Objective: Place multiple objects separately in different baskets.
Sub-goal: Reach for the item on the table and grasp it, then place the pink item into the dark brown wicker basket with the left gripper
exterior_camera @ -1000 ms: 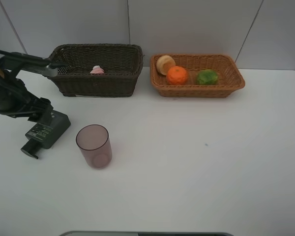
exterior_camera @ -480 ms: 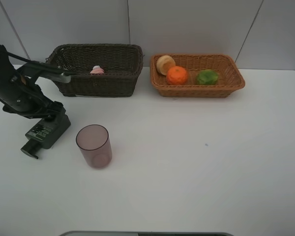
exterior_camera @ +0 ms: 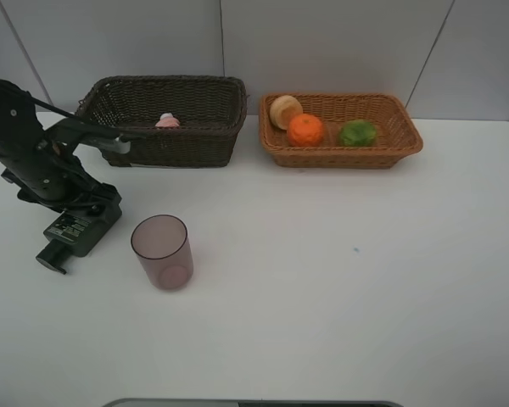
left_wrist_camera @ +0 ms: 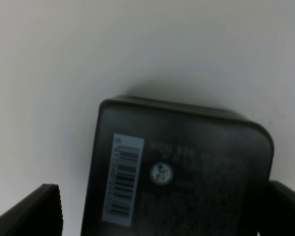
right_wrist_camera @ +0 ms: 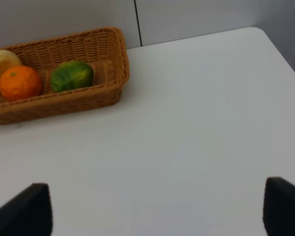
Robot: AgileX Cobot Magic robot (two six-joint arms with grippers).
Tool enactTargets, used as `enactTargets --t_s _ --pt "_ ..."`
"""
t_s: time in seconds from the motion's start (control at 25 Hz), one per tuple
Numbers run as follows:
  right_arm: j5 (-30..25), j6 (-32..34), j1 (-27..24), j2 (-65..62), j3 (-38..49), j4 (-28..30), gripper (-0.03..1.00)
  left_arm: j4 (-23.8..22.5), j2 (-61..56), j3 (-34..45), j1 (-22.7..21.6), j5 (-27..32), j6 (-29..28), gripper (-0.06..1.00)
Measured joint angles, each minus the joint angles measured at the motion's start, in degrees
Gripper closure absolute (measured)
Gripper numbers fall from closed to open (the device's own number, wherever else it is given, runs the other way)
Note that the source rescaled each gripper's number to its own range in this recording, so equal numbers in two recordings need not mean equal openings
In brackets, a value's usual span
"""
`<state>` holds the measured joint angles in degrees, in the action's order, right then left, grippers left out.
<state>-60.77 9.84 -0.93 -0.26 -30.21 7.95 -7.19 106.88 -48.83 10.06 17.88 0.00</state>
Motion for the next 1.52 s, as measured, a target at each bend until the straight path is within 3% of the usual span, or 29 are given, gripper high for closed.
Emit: enactTargets --t_s 0.52,0.6,0.72,1.52 --pt "0.0 0.0 0.0 0.0 0.0 0.0 0.09 1.72 2.98 0.0 0.0 -0.84 0.0 -0.05" --pt "0.0 0.0 0.0 0.0 0.0 0.0 0.09 1.9 2.98 0.0 0.0 -0.84 0.0 -0.01" --pt "0.0 0.0 0.0 0.0 0.0 0.0 0.09 1.9 2.98 0.0 0.0 -0.84 0.0 0.13" --pt "0.0 0.0 0.0 0.0 0.0 0.0 0.09 1.9 2.98 0.0 0.0 -0.84 0.0 0.13"
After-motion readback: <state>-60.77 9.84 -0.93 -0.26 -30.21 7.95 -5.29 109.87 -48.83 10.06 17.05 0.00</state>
